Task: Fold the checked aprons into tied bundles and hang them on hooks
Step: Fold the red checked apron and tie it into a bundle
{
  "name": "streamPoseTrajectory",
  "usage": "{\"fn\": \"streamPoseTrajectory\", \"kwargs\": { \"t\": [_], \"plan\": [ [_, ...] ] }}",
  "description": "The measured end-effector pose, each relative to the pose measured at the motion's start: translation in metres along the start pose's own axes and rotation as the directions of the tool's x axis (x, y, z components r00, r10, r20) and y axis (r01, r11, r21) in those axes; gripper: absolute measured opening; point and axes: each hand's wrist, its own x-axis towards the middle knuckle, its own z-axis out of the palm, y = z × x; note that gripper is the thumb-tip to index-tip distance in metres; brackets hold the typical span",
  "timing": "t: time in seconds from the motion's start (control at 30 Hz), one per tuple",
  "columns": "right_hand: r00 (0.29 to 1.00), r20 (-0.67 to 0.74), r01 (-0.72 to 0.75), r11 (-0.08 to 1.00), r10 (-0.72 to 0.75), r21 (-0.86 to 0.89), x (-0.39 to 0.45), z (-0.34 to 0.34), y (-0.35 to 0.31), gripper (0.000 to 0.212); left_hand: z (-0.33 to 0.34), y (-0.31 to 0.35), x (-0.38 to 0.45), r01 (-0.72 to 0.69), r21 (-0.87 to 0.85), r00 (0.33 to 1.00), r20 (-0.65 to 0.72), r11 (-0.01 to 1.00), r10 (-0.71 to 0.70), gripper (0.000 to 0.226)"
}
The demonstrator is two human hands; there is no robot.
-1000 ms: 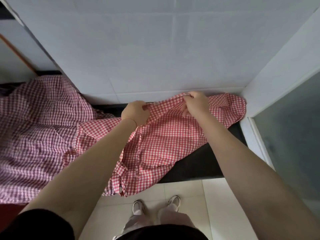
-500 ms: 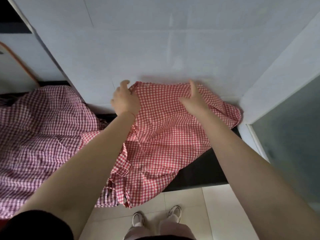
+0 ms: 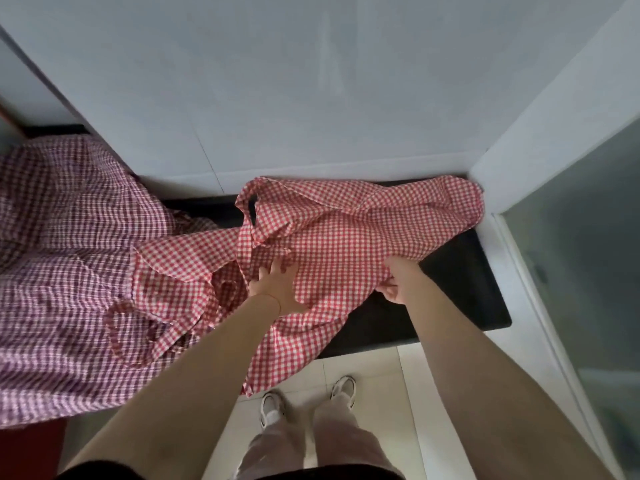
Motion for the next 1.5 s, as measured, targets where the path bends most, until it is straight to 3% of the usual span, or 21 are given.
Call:
{"fn": "streamPoseTrajectory", "kwargs": {
  "t": [0.1,0.2,0.3,0.4,0.47,0.57,0.67,0.77,0.9,0.97,1.13,1.27,1.37,1.43,1.5],
  "plan": [
    [0.981,0.193,0.010,0.998,0.003,-0.067,-0.010,0.004,-0.003,0.008,-0.002,0.003,-0.003,-0.009,-0.051,0.999,-0.032,0.999,0.007,0.103],
    [0.940,0.332,0.089,0.996,-0.082,-0.004,-0.021,0.008,-0.018,0.016,-0.009,0.017,-0.009,-0.142,-0.201,0.972,-0.215,0.969,0.098,0.096],
    [0.922,0.316,0.235,0.972,-0.221,-0.004,-0.033,0.022,-0.036,0.007,-0.017,0.041,-0.019,-0.246,-0.202,0.914,-0.373,0.948,0.158,0.084],
    [0.916,0.218,0.363,0.927,-0.336,-0.093,-0.041,0.038,-0.047,0.018,-0.026,0.056,-0.025,-0.259,-0.230,0.887,-0.440,0.938,0.137,0.039],
    [0.881,0.235,0.428,0.904,-0.411,-0.023,-0.039,0.042,-0.046,0.021,-0.034,0.053,-0.023,-0.209,-0.293,0.886,-0.461,0.933,0.053,0.013],
    [0.874,0.270,0.425,0.905,-0.405,-0.019,-0.028,0.046,-0.035,0.027,-0.044,0.035,-0.015,-0.149,-0.418,0.882,-0.466,0.896,-0.071,0.017],
    [0.936,0.235,0.310,0.931,-0.262,-0.195,-0.022,0.056,-0.013,0.023,-0.052,0.020,-0.009,-0.145,-0.588,0.893,-0.424,0.796,-0.151,0.023],
    [0.941,0.314,0.230,0.918,-0.125,-0.323,-0.017,0.066,0.014,0.034,-0.055,0.017,-0.007,-0.141,-0.700,0.920,-0.353,0.700,-0.168,0.029],
    [0.916,0.401,0.092,0.986,-0.029,-0.138,-0.018,0.077,0.033,0.012,-0.058,0.015,-0.010,-0.145,-0.715,0.924,-0.346,0.684,-0.165,0.041],
    [0.927,0.370,0.101,0.991,-0.060,-0.091,-0.016,0.077,0.031,0.006,-0.063,0.014,-0.012,-0.151,-0.706,0.906,-0.380,0.692,-0.189,0.041],
    [0.938,0.237,0.307,0.926,-0.255,-0.221,-0.033,0.043,-0.003,0.023,-0.078,0.007,-0.017,-0.075,-0.689,0.855,-0.416,0.721,-0.309,0.029],
    [0.820,0.234,0.563,0.810,-0.522,-0.165,-0.075,0.013,-0.044,0.025,-0.090,0.022,-0.023,-0.090,-0.673,0.810,-0.478,0.735,-0.339,0.019],
    [0.755,0.178,0.655,0.737,-0.631,-0.165,-0.095,0.012,-0.061,0.030,-0.100,0.049,-0.039,-0.331,-0.632,0.734,-0.639,0.700,-0.231,0.006],
    [0.741,0.159,0.672,0.723,-0.653,-0.160,-0.104,0.015,-0.066,0.030,-0.106,0.067,-0.058,-0.507,-0.574,0.760,-0.650,0.643,0.018,0.020],
    [0.729,0.154,0.684,0.713,-0.667,-0.151,-0.111,0.017,-0.068,0.036,-0.109,0.077,-0.070,-0.529,-0.441,0.777,-0.596,0.725,0.204,0.044]
  ]
}}
